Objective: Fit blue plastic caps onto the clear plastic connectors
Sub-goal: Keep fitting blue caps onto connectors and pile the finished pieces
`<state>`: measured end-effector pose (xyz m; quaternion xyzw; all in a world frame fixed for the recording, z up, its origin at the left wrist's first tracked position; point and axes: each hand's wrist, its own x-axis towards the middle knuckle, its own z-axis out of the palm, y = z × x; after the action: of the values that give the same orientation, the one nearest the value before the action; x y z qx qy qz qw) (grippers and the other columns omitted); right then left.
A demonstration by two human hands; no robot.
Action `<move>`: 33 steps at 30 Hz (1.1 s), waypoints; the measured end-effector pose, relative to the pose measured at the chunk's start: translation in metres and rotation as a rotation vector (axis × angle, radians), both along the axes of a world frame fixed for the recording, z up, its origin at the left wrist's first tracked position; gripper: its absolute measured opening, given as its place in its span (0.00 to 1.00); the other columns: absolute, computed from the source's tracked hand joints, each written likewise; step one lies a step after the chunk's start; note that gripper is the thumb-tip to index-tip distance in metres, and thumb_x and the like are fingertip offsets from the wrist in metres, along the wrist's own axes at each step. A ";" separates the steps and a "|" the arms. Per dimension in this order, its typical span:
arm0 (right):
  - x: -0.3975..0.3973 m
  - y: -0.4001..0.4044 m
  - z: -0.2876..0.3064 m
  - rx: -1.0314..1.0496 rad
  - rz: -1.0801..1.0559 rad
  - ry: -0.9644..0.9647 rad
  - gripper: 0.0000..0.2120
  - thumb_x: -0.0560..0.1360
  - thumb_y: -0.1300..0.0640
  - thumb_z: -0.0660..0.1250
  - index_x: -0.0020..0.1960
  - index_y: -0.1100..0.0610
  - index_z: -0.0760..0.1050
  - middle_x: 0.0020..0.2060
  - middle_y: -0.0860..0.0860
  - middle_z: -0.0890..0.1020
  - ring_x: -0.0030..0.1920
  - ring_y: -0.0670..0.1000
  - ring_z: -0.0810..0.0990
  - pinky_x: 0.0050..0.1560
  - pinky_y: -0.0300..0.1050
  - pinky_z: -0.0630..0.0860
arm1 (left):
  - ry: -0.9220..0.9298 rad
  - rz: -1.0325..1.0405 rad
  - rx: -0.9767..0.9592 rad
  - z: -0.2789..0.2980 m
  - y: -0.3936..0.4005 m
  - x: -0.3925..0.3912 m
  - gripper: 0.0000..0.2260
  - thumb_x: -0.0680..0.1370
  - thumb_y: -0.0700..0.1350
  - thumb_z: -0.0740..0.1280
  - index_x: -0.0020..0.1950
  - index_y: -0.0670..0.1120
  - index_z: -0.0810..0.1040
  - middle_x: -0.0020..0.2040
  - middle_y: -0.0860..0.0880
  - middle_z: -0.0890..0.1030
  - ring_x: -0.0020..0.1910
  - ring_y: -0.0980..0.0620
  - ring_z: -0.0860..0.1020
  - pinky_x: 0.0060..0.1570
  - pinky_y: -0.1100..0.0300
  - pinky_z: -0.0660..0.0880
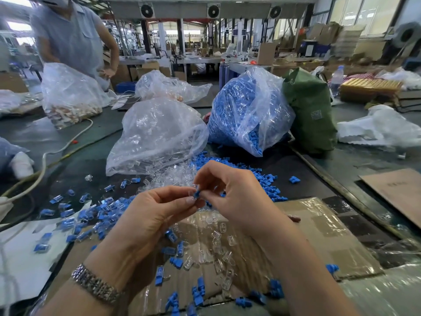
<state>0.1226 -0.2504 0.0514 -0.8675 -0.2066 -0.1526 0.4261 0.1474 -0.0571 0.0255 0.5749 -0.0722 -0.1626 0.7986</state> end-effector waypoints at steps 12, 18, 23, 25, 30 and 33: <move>-0.002 -0.014 0.005 -0.100 -0.139 0.088 0.16 0.75 0.50 0.74 0.60 0.46 0.74 0.53 0.42 0.77 0.52 0.41 0.77 0.55 0.42 0.77 | -0.054 -0.011 -0.029 0.001 0.002 0.000 0.12 0.68 0.36 0.75 0.51 0.38 0.86 0.54 0.34 0.84 0.54 0.39 0.85 0.48 0.60 0.82; -0.007 -0.031 -0.003 -0.756 -0.467 0.570 0.22 0.74 0.36 0.71 0.53 0.52 0.71 0.56 0.52 0.74 0.63 0.57 0.71 0.63 0.56 0.70 | -0.014 0.022 -0.078 0.001 0.003 0.001 0.09 0.70 0.33 0.72 0.50 0.36 0.85 0.54 0.32 0.84 0.54 0.37 0.85 0.46 0.60 0.82; -0.003 -0.025 -0.001 -0.767 -0.424 0.534 0.12 0.75 0.46 0.70 0.42 0.53 0.72 0.42 0.51 0.75 0.46 0.55 0.74 0.46 0.47 0.70 | -0.005 0.022 -0.064 0.001 0.002 -0.001 0.10 0.71 0.33 0.71 0.51 0.37 0.85 0.54 0.33 0.84 0.54 0.39 0.85 0.45 0.60 0.83; -0.003 -0.025 -0.001 -0.643 -0.377 0.554 0.07 0.74 0.51 0.67 0.43 0.55 0.77 0.38 0.51 0.77 0.39 0.53 0.75 0.37 0.44 0.70 | -0.008 0.036 -0.066 0.003 0.001 -0.002 0.11 0.70 0.34 0.71 0.52 0.38 0.86 0.54 0.34 0.84 0.53 0.39 0.85 0.44 0.61 0.83; -0.011 -0.037 0.011 -0.375 -0.250 0.538 0.13 0.79 0.54 0.67 0.37 0.56 0.73 0.30 0.48 0.74 0.30 0.48 0.71 0.32 0.45 0.68 | -0.001 0.125 -0.120 0.006 0.001 -0.001 0.10 0.71 0.34 0.71 0.50 0.40 0.87 0.54 0.35 0.85 0.51 0.43 0.86 0.42 0.62 0.82; -0.015 -0.032 0.019 -0.205 -0.089 0.613 0.11 0.81 0.56 0.65 0.49 0.65 0.78 0.37 0.54 0.79 0.39 0.55 0.80 0.52 0.56 0.80 | -0.019 0.151 -0.134 0.006 0.005 0.001 0.09 0.72 0.36 0.72 0.50 0.42 0.87 0.55 0.39 0.85 0.54 0.44 0.85 0.44 0.61 0.82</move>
<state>0.1074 -0.2828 0.0702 -0.9196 -0.0450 0.1186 0.3717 0.1487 -0.0524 0.0317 0.5253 -0.0470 -0.0911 0.8447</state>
